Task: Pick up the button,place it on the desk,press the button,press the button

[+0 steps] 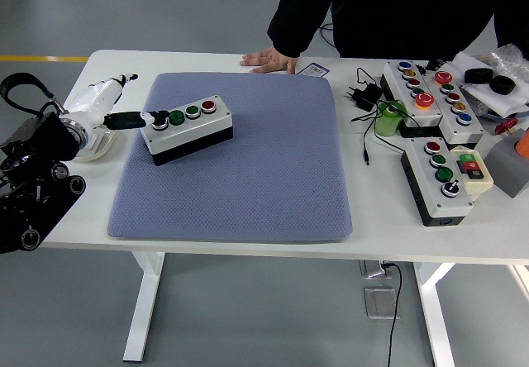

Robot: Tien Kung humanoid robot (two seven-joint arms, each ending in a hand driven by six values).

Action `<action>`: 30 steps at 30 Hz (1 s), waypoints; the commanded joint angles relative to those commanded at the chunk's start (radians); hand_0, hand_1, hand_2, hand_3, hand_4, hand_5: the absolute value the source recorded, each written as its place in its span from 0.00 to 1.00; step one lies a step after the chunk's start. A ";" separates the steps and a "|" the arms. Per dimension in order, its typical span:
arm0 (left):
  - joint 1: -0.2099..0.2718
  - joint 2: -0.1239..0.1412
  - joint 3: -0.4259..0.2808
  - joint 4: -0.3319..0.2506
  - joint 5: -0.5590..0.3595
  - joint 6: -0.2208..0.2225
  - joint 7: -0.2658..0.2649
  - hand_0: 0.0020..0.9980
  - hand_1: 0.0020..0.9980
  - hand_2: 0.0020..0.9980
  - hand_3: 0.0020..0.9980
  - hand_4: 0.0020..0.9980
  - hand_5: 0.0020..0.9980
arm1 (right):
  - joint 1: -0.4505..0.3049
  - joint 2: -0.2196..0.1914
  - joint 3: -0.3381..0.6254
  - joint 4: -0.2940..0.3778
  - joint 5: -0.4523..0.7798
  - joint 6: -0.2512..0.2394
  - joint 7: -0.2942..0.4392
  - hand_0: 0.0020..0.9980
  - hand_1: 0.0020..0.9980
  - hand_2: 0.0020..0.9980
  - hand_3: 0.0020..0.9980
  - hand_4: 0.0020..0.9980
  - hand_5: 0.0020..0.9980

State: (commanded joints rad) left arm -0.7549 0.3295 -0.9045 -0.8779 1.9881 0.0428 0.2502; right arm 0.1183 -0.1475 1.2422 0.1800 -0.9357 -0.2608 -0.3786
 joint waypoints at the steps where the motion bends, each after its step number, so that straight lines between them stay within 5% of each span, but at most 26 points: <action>1: -0.005 -0.003 0.006 0.010 -0.005 -0.002 -0.001 1.00 1.00 1.00 1.00 1.00 0.79 | 0.000 0.000 0.000 0.000 0.001 0.000 0.000 0.64 0.53 0.62 0.61 0.26 0.29; 13: -0.045 -0.046 0.080 0.072 -0.155 -0.053 -0.017 1.00 1.00 1.00 1.00 1.00 0.79 | 0.000 -0.003 -0.007 0.000 -0.001 0.001 0.001 0.64 0.54 0.62 0.61 0.26 0.29; 24: -0.105 -0.087 0.218 0.222 -0.166 -0.003 -0.022 1.00 1.00 1.00 1.00 1.00 0.78 | 0.003 -0.004 -0.021 0.000 0.004 0.000 0.002 0.64 0.53 0.62 0.61 0.26 0.29; 25: -0.111 -0.093 0.222 0.236 -0.162 0.012 -0.025 0.98 1.00 1.00 1.00 1.00 0.50 | 0.004 -0.005 -0.023 0.000 0.003 0.000 0.002 0.64 0.53 0.62 0.61 0.26 0.29; 30: -0.115 -0.101 0.221 0.228 -0.139 0.060 -0.028 0.98 1.00 1.00 1.00 1.00 0.50 | 0.003 -0.006 -0.027 0.000 0.006 0.000 0.004 0.64 0.53 0.62 0.61 0.26 0.29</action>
State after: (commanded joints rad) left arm -0.8698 0.2285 -0.6832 -0.6498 1.8487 0.1026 0.2224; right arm 0.1208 -0.1532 1.2157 0.1800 -0.9293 -0.2605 -0.3742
